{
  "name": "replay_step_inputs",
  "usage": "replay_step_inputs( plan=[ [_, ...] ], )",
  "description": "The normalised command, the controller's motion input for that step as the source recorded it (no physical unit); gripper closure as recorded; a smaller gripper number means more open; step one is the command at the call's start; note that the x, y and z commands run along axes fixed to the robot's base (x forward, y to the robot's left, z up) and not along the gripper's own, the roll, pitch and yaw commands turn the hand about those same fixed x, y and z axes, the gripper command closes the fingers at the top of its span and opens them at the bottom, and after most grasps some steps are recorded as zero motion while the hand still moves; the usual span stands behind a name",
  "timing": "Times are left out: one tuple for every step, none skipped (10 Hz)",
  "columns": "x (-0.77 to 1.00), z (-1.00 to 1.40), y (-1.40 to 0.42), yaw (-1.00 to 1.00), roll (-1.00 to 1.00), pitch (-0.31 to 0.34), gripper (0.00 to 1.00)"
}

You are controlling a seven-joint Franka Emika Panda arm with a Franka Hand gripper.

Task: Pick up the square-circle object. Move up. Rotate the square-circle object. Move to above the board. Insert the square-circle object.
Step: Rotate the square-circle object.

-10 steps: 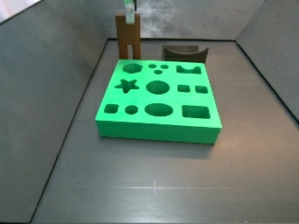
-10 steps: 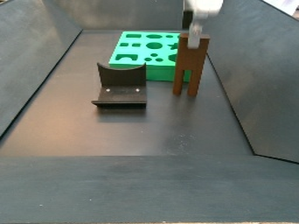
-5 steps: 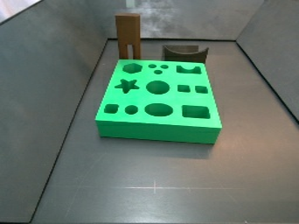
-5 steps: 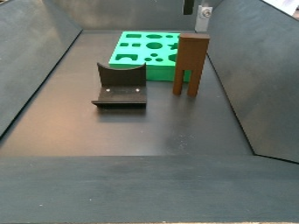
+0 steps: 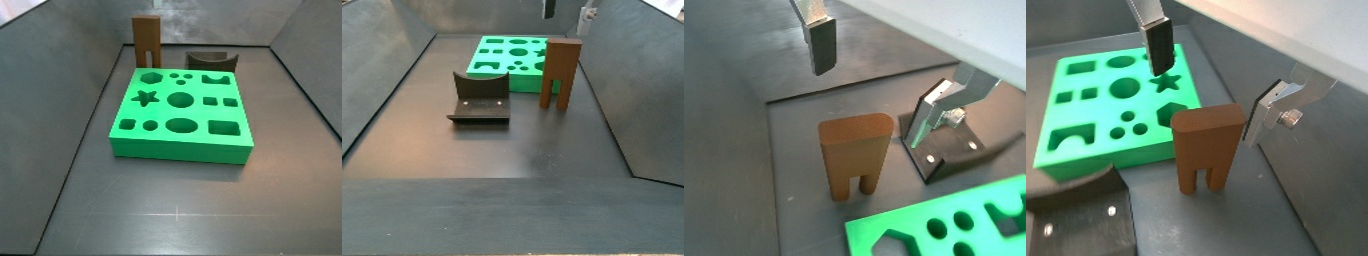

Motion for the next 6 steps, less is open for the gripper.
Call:
replay_step_inputs(
  plan=[
    [0.03, -0.03, 0.01, 1.0, 0.01, 0.015, 0.0],
    [0.03, -0.03, 0.01, 1.0, 0.01, 0.016, 0.0],
    [0.03, -0.03, 0.01, 1.0, 0.01, 0.018, 0.0],
    [0.03, -0.03, 0.01, 1.0, 0.01, 0.018, 0.0],
    [0.03, -0.03, 0.01, 1.0, 0.02, 0.02, 0.0],
    [0.03, -0.03, 0.01, 1.0, 0.02, 0.022, 0.0]
  ],
)
